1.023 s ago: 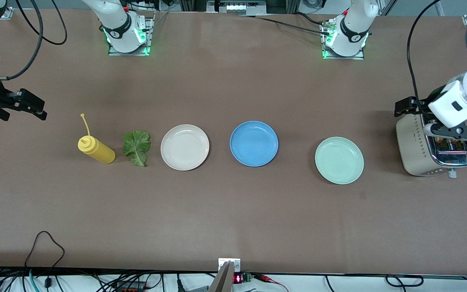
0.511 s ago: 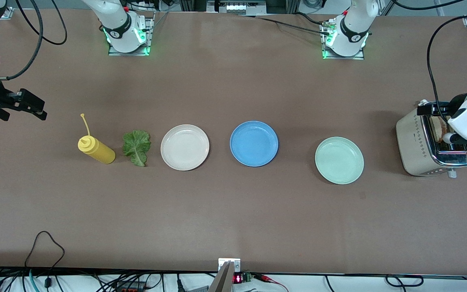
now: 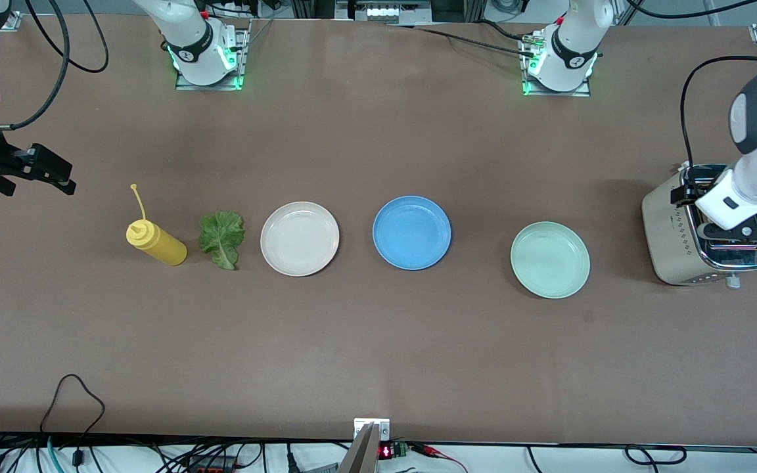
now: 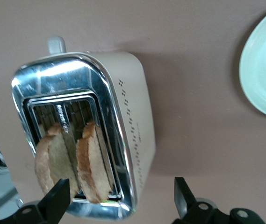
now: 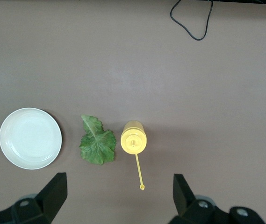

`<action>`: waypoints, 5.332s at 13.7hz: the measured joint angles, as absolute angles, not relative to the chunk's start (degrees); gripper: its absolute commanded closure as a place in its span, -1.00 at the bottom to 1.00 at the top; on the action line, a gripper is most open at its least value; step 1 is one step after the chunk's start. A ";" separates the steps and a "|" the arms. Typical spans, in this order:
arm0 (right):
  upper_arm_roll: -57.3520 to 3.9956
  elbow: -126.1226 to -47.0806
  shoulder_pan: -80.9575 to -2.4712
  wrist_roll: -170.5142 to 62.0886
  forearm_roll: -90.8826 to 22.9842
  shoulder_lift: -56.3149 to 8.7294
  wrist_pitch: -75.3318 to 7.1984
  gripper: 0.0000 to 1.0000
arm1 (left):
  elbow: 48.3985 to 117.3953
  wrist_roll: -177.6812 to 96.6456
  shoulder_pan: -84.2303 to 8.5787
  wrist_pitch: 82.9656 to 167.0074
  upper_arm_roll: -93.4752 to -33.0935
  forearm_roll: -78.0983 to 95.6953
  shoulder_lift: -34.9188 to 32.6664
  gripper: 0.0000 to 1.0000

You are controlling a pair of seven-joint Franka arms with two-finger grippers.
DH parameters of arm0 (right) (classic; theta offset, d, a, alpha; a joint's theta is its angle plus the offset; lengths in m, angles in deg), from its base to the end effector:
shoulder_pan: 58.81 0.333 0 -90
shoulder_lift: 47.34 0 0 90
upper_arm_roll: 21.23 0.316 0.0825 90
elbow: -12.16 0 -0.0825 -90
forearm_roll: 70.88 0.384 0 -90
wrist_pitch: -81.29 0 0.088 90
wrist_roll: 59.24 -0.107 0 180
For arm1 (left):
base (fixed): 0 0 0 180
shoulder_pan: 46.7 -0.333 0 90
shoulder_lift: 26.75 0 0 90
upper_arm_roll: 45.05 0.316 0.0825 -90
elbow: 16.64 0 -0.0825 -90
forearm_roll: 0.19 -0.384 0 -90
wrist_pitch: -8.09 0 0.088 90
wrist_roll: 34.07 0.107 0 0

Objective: Make sandwich in blue plate with both arms
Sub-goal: 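Lower the left gripper into the toaster and grasp a toast slice, then lift the toast slice up out of the toaster with the left gripper, then carry the toast to the blue plate while the right gripper reaches lettuce, then lower the toast onto the blue plate while the right gripper grasps lettuce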

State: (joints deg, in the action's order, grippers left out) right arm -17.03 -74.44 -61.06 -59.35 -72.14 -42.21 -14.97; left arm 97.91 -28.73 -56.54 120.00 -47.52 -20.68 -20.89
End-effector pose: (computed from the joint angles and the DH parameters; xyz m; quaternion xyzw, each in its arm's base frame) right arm 0.5926 0.0160 0.6117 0.9990 0.0165 0.0398 0.0070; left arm 0.5529 0.0954 0.4004 -0.9829 0.0611 0.0897 0.1485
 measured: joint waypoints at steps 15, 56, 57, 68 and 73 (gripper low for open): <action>-17.17 -74.42 -61.10 -59.35 -72.14 -42.22 -15.02 -1.00 | 106.26 -28.06 -64.23 130.96 -47.47 -21.64 -22.14 0.40; -16.31 -74.88 -52.56 -59.64 -73.14 -29.16 -18.91 -1.00 | 79.44 -42.43 -58.34 117.70 -83.37 23.77 1.41 1.00; -16.31 -74.90 -51.73 -59.66 -73.31 -26.51 -19.58 -1.00 | 79.64 -38.75 -58.35 120.05 -83.35 25.84 3.36 1.00; -16.44 -74.92 -49.63 -58.82 -74.46 -7.99 -26.76 -1.00 | 92.65 -9.45 -58.01 143.59 -83.58 49.72 10.67 1.00; -16.57 -74.91 -49.63 -58.61 -74.47 -4.00 -28.82 -0.15 | 94.28 -3.74 -57.90 144.44 -83.62 52.86 12.53 1.00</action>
State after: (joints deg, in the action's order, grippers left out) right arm -16.57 -74.91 -49.63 -58.61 -74.47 -4.00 -28.82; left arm 94.28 -3.74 -57.90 144.44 -83.62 52.86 12.53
